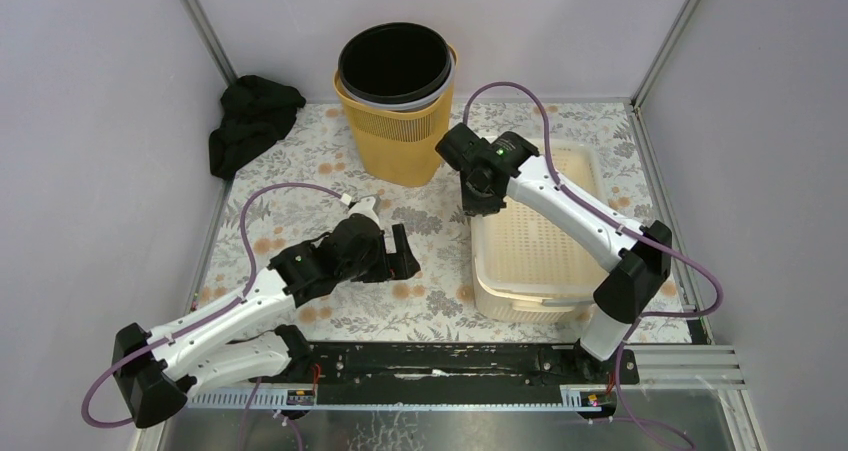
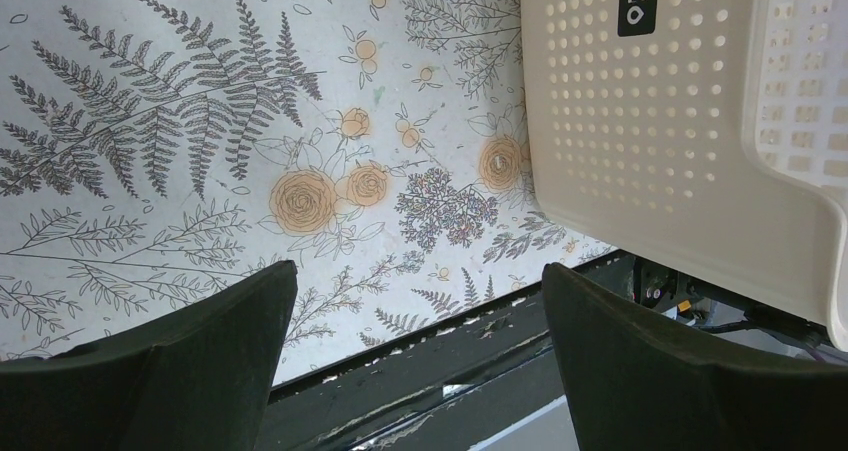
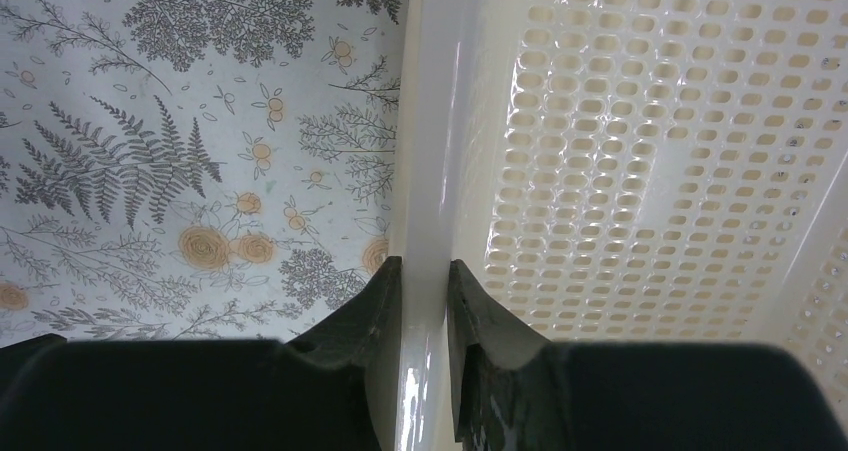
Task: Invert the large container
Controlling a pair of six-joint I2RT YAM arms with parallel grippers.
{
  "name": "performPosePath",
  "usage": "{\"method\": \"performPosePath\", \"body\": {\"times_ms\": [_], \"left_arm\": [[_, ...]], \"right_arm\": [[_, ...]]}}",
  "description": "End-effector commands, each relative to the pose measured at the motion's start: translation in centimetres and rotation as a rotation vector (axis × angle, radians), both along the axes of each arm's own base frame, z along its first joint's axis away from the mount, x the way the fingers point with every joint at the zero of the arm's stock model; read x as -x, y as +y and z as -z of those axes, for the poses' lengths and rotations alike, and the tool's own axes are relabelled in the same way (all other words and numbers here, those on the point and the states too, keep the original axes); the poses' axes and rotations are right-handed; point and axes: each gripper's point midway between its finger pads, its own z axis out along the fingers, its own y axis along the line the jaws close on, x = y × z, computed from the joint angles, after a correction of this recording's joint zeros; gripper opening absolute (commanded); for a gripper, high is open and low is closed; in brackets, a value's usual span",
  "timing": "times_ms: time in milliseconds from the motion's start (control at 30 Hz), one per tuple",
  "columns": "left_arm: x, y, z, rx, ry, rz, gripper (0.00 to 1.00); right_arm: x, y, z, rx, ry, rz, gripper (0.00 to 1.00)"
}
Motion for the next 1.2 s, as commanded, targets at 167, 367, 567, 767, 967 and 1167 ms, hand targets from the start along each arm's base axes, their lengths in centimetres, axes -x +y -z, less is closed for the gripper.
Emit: {"method": "performPosePath", "body": {"times_ms": [167, 367, 567, 767, 967, 1167], "left_arm": [[-0.1, -0.3, 0.2, 0.008, 0.000, 0.012, 1.00], [-0.2, -0.8, 0.3, 0.015, 0.007, 0.021, 1.00], [-0.2, -0.8, 0.4, 0.015, 0.009, 0.023, 1.00], [-0.2, -0.9, 0.4, 0.015, 0.011, 0.026, 1.00], [-0.2, -0.9, 0.5, 0.015, 0.011, 0.025, 1.00], [-0.3, -1.0, 0.4, 0.014, 0.010, 0.028, 1.00]], "right_arm": [[0.6, -4.4, 0.4, 0.128, 0.023, -0.005, 0.02], [0.5, -5.3, 0.4, 0.135, 0.031, 0.005, 0.15], [0.8, -5.4, -0.4, 0.109, 0.018, -0.002, 0.45], [0.9, -5.3, 0.0, 0.113, 0.037, -0.014, 0.61], [0.9, -5.2, 0.0, 0.108, 0.041, -0.020, 0.26], [0.8, -5.2, -0.9, 0.110, 0.030, -0.024, 0.00]]}}
